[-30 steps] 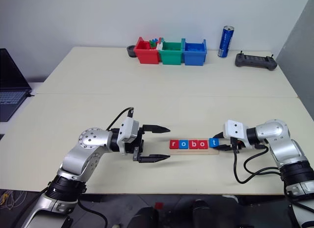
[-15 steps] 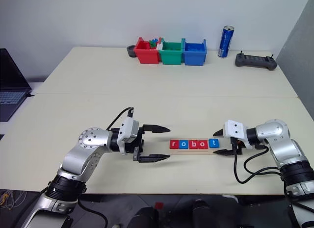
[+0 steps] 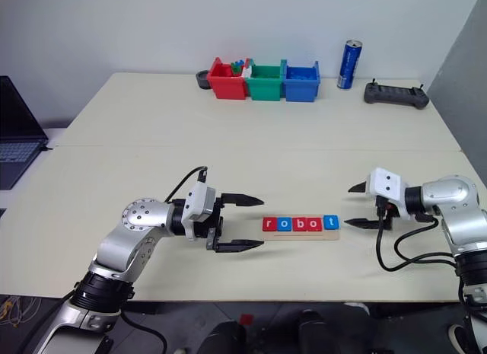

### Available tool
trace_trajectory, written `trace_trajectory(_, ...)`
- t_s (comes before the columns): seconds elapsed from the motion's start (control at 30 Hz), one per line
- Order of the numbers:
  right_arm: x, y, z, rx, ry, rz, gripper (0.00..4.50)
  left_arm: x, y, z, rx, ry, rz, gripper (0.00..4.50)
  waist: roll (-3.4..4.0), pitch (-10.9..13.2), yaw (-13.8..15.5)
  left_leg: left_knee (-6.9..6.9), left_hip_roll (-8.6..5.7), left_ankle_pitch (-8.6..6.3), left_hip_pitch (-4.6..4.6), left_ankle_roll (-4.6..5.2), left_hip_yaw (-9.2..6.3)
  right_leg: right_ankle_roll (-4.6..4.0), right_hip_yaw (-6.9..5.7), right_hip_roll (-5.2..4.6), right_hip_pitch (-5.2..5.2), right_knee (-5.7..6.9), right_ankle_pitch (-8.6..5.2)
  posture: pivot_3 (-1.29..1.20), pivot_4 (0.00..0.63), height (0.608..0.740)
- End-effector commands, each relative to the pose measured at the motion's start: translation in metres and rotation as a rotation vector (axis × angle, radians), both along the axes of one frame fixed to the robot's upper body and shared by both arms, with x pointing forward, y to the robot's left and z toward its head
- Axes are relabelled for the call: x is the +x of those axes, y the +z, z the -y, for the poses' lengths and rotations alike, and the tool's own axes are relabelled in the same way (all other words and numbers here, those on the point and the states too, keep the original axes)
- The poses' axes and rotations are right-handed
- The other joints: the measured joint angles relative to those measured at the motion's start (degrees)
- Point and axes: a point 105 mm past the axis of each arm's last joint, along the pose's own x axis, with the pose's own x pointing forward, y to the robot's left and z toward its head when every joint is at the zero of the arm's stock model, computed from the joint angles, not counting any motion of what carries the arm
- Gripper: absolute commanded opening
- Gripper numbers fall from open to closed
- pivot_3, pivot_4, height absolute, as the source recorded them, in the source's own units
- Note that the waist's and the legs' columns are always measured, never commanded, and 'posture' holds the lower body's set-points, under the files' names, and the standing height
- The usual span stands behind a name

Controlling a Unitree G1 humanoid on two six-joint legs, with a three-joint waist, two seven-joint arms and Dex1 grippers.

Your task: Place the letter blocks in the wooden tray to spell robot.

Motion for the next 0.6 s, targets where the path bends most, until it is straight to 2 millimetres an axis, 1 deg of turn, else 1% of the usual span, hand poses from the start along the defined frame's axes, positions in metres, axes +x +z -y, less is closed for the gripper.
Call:
trace_trajectory(0.03, 0.006, 0.004, -0.002, 0.016, -0.021, 0.068, 2.83, 0.001, 0.009, 0.003, -0.012, -0.016, 0.046, 4.5, 0.0, 0.0, 0.0, 0.0, 0.0, 0.0, 0.0, 0.0, 0.0, 0.0, 0.0, 0.0, 0.0, 0.0, 0.0, 0.0, 0.15, 0.74)
trace_trajectory(0.27, 0.006, -0.01, -0.008, -0.004, -0.014, 0.078, 0.19, 0.003, 0.011, 0.001, -0.006, -0.02, 0.051, 4.5, 0.0, 0.0, 0.1, 0.01, -0.01, 0.0, -0.02, 0.0, -0.01, 0.0, 0.0, -0.01, 0.0, 0.0, 0.0, 0.0, 0.15, 0.74)
trace_trajectory(0.3, 0.005, -0.013, -0.007, -0.015, -0.012, 0.074, 0.09, 0.003, 0.011, 0.001, -0.005, -0.018, 0.051, 4.5, 0.0, 0.0, 0.1, 0.01, -0.01, 0.0, -0.02, 0.0, -0.01, 0.0, 0.0, -0.01, 0.0, 0.0, 0.0, 0.0, 0.15, 0.74)
trace_trajectory(0.4, 0.002, -0.02, -0.006, -0.036, -0.006, 0.055, 0.09, 0.003, 0.01, 0.0, -0.003, -0.016, 0.051, 4.5, 0.0, 0.0, 0.1, 0.01, -0.02, 0.0, -0.02, 0.0, 0.0, 0.0, 0.01, -0.01, 0.0, 0.0, 0.0, 0.0, 0.15, 0.74)
trace_trajectory(0.6, -0.001, -0.024, -0.011, -0.042, 0.007, 0.047, 0.09, 0.003, 0.011, 0.0, -0.003, -0.013, 0.049, 4.5, 0.0, 0.0, 0.1, 0.01, -0.01, 0.0, -0.01, 0.0, 0.0, 0.0, 0.0, -0.01, 0.0, 0.0, 0.0, 0.0, 0.15, 0.74)
